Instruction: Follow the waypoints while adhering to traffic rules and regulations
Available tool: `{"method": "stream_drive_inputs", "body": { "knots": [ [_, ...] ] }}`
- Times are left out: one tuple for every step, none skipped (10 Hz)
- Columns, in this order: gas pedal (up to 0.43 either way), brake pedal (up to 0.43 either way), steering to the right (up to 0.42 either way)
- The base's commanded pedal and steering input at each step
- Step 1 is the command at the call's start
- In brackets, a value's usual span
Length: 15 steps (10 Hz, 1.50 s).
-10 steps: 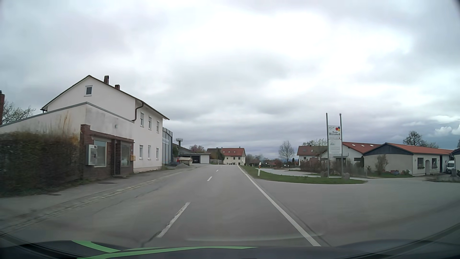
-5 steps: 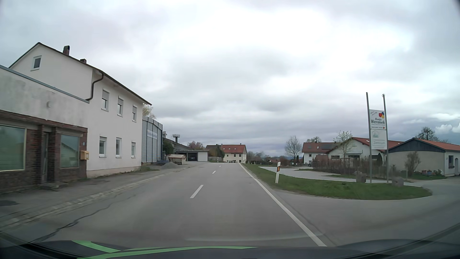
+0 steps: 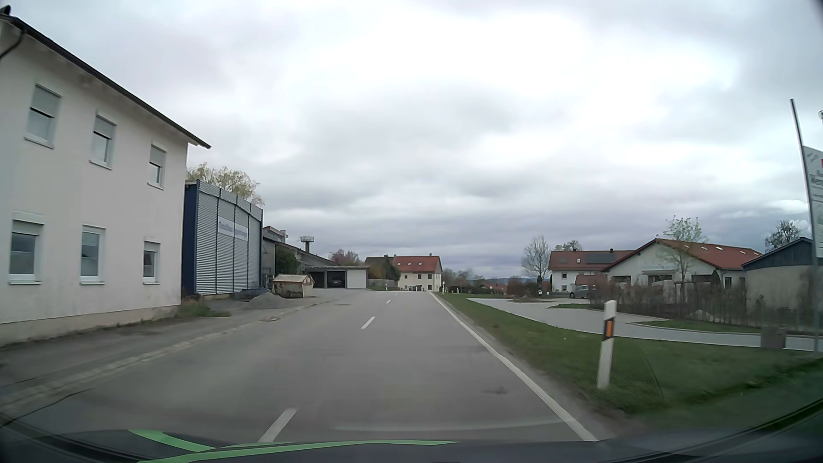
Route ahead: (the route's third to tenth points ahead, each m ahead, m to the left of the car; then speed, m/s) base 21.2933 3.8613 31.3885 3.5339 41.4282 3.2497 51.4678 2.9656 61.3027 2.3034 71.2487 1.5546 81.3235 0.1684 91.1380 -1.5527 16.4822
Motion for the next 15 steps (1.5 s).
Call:
{"method": "stream_drive_inputs", "body": {
  "knots": [
    [0.098,0.000,0.002],
    [0.087,0.000,0.002],
    [0.079,0.000,0.002],
    [0.047,0.000,0.002],
    [0.008,0.000,0.002],
    [0.008,0.000,0.001],
    [0.008,0.000,0.001],
    [0.008,0.000,0.001],
    [0.008,0.000,0.001],
    [0.008,0.000,0.001],
    [0.008,0.000,0.001],
    [0.008,0.000,0.001],
    [0.020,0.000,0.000],
    [0.020,0.000,0.000],
    [0.039,0.000,0.001]
  ]
}}
